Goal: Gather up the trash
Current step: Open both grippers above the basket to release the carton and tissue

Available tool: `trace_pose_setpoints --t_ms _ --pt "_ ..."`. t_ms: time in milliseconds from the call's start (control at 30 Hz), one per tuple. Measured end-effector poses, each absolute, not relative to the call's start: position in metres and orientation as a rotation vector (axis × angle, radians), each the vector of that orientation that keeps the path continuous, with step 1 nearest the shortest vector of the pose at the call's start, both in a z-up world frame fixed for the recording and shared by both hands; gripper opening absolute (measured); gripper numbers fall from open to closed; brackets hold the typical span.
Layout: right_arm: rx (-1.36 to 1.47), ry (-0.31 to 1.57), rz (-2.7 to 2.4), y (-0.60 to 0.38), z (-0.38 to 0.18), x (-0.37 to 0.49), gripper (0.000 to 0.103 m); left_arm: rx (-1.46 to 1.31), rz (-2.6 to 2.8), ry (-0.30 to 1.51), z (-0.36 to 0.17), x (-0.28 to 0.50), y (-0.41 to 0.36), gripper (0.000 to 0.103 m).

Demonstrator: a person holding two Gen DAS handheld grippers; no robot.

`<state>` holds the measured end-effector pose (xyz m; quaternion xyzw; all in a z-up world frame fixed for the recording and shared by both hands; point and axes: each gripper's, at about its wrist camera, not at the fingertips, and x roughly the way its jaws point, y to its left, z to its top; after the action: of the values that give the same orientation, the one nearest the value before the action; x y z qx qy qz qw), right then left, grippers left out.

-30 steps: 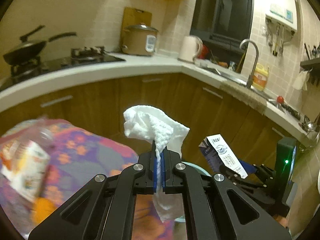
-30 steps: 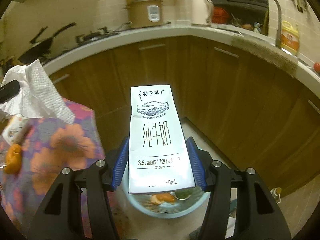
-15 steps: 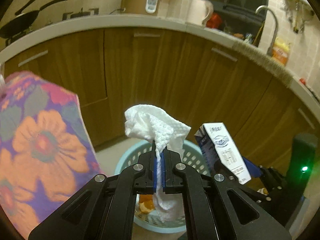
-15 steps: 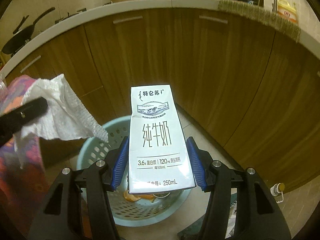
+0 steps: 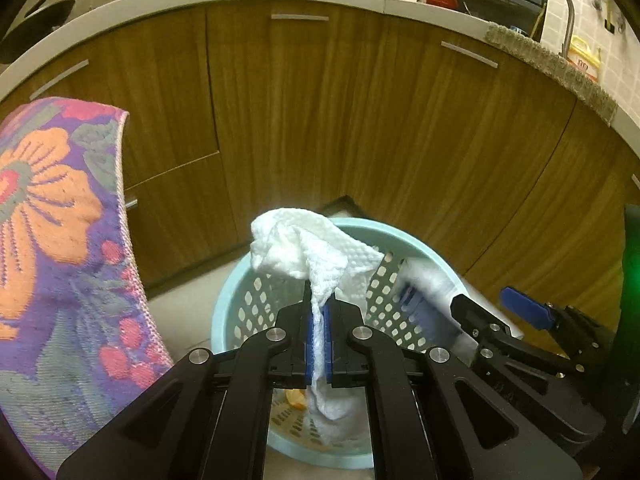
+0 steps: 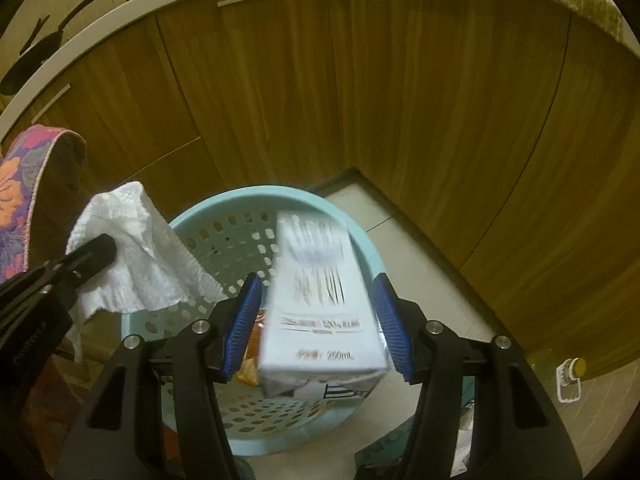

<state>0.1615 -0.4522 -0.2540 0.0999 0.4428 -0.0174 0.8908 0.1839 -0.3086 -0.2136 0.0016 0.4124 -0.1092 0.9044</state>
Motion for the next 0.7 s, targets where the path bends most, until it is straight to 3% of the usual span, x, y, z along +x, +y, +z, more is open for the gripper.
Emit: trace_pose_setpoints --t_ms 100,700 --pt "0.200 0.936 -0.027 -0.452 -0.256 0.163 0.062 0.006 -0.224 0.868 -0.217 0.185 -0.309 0.009" --pt "0.204 0.900 -0.060 -0.455 -0.228 0.155 0.062 -0.086 -0.240 0.869 -0.200 0.166 -0.294 0.025"
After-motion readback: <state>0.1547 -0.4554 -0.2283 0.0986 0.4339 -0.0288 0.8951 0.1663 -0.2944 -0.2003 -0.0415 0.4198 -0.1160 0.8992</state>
